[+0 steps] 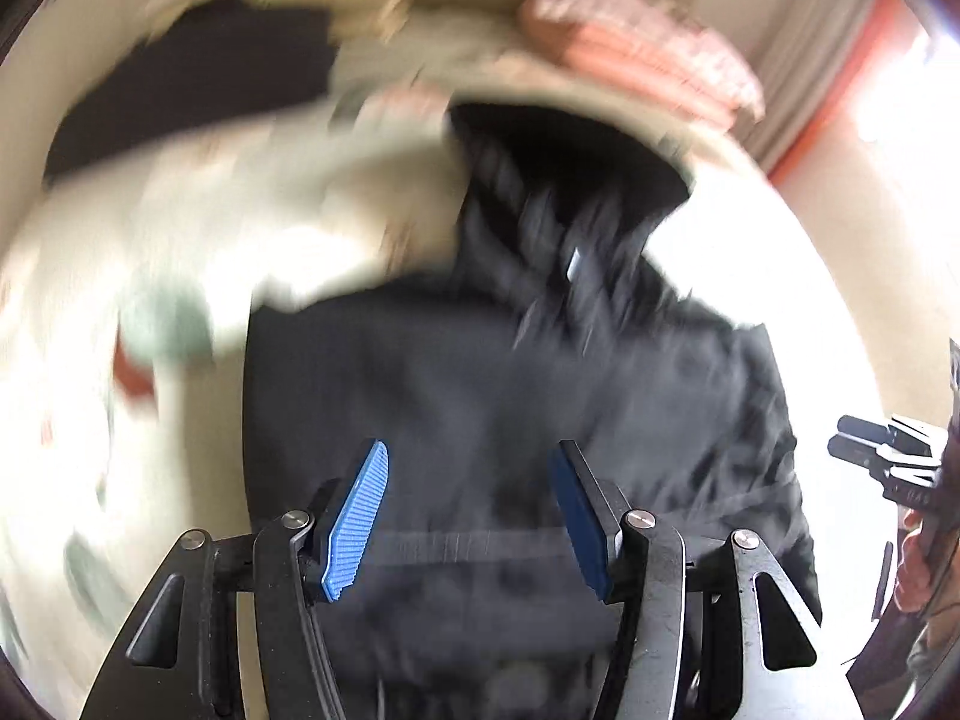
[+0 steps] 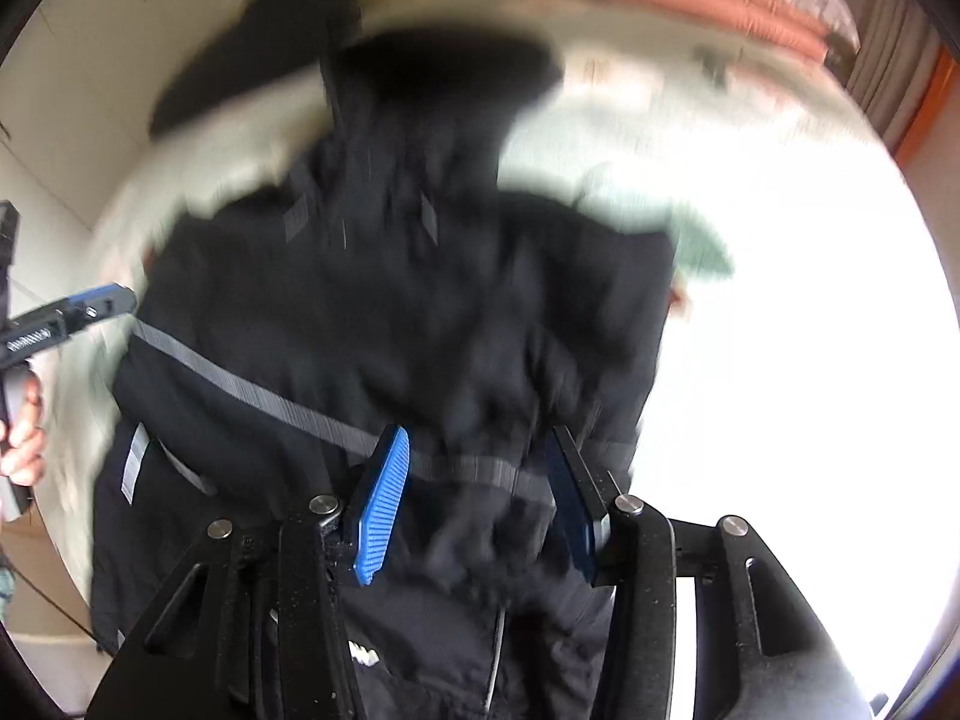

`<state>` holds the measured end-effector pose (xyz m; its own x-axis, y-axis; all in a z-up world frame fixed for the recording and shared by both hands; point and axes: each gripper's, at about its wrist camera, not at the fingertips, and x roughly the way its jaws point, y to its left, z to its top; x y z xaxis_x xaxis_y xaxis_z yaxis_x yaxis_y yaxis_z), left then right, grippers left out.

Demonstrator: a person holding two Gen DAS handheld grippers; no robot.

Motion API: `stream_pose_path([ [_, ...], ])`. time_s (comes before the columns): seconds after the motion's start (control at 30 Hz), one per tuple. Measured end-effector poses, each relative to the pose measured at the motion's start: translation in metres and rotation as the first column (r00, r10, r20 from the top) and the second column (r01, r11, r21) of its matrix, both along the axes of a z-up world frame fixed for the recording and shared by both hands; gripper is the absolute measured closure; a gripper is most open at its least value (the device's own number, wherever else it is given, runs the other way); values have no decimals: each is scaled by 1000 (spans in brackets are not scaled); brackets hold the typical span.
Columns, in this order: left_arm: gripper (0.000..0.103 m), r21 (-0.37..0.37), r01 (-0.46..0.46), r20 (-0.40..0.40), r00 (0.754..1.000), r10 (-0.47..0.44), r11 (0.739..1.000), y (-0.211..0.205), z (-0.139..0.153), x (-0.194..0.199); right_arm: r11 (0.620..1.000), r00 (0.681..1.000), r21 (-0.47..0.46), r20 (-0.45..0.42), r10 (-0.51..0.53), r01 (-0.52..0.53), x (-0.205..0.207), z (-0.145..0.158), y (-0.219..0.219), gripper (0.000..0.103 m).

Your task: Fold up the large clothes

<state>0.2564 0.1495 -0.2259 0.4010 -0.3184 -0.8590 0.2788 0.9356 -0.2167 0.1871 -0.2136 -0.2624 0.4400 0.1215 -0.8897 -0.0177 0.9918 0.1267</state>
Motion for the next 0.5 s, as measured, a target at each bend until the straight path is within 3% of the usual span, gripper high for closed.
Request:
stream_pose_path([
  [0.13, 44, -21, 26, 56, 998, -24, 999, -22, 12, 79, 995, 993, -6, 60, -98, 99, 66, 17, -14, 51],
  [0.23, 44, -50, 15, 65, 998, -12, 999, -33, 3, 139, 983, 982, 79, 77, -174, 168, 118, 17, -25, 51],
  [0.33, 44, -23, 13, 66, 998, -12, 1000, -49, -19, 200, 974, 974, 87, 63, -216, 210, 170, 4, -29, 51],
  [0.5, 44, -2, 11, 19, 1000, -11, 1000, -68, -59, 268, 960, 965, 106, 1, -261, 260, 235, -36, -30, 51],
])
